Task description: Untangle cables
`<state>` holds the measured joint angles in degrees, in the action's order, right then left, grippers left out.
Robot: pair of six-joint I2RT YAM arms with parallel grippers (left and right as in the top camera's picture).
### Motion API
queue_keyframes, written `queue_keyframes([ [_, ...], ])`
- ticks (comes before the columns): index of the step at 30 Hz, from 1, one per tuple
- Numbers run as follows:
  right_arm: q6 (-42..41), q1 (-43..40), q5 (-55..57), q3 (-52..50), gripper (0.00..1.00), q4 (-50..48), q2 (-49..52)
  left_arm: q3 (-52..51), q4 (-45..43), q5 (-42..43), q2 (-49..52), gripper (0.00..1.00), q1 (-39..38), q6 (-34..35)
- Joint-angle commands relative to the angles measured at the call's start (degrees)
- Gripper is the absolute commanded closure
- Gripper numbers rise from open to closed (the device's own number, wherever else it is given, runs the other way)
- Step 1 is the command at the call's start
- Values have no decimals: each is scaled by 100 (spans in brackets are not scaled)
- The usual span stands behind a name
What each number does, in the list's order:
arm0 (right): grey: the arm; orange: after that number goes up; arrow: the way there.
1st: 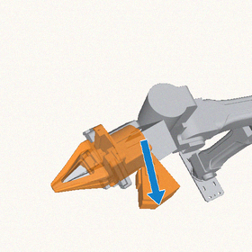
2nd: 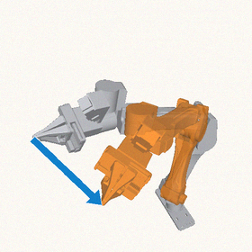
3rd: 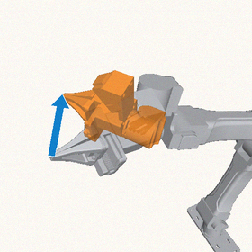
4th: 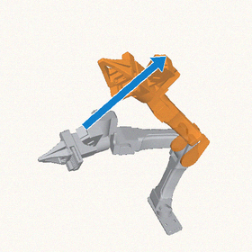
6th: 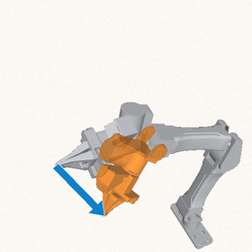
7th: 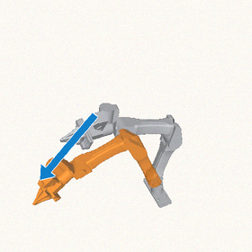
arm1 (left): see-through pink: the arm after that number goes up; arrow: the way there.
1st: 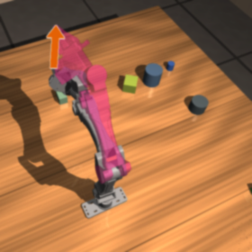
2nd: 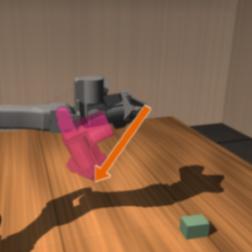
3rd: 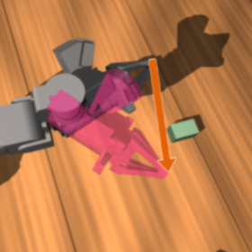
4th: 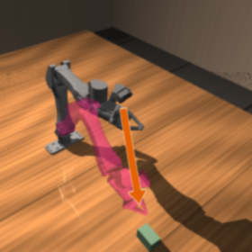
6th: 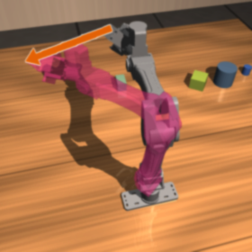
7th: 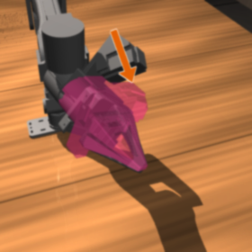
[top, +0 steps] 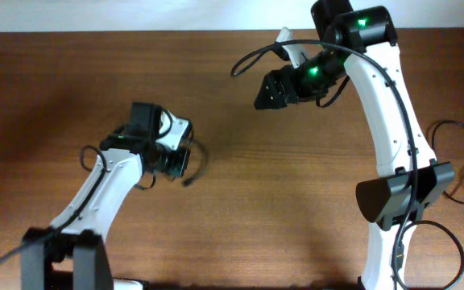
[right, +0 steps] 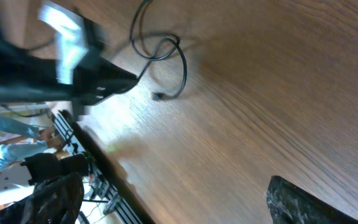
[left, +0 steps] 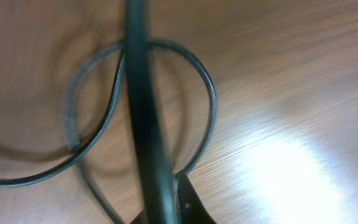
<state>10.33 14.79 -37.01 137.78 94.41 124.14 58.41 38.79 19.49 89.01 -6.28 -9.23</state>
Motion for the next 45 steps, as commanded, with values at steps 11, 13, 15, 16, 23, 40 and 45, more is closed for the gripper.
queue_keyframes([
  [11, 1086, 374, -1617, 13, 1, 240, -87, 1322, -37, 2127, -2426, 91, 2, 101],
  [13, 1088, 542, -1611, 13, 1, 236, -87, 1322, -63, 2127, -2323, 93, 2, 299],
  [15, 1084, 723, -1493, 13, 1, 229, -90, 1322, -103, 2127, -2216, 92, 2, 358],
  [16, 1064, 741, -1364, 13, 1, 232, -87, 1322, -68, 2124, -2184, 89, 2, 354],
  [23, 654, 0, -992, 13, 1, 76, -87, 1307, 1722, 1106, -1873, 71, -9, -181],
  [40, 741, -210, -988, 13, 1, 291, -87, -699, 1491, -271, -1856, 44, -1808, 885],
  [45, 743, -205, -986, 13, 1, 291, -90, -881, 1453, 256, -1856, 41, -1810, 883],
])
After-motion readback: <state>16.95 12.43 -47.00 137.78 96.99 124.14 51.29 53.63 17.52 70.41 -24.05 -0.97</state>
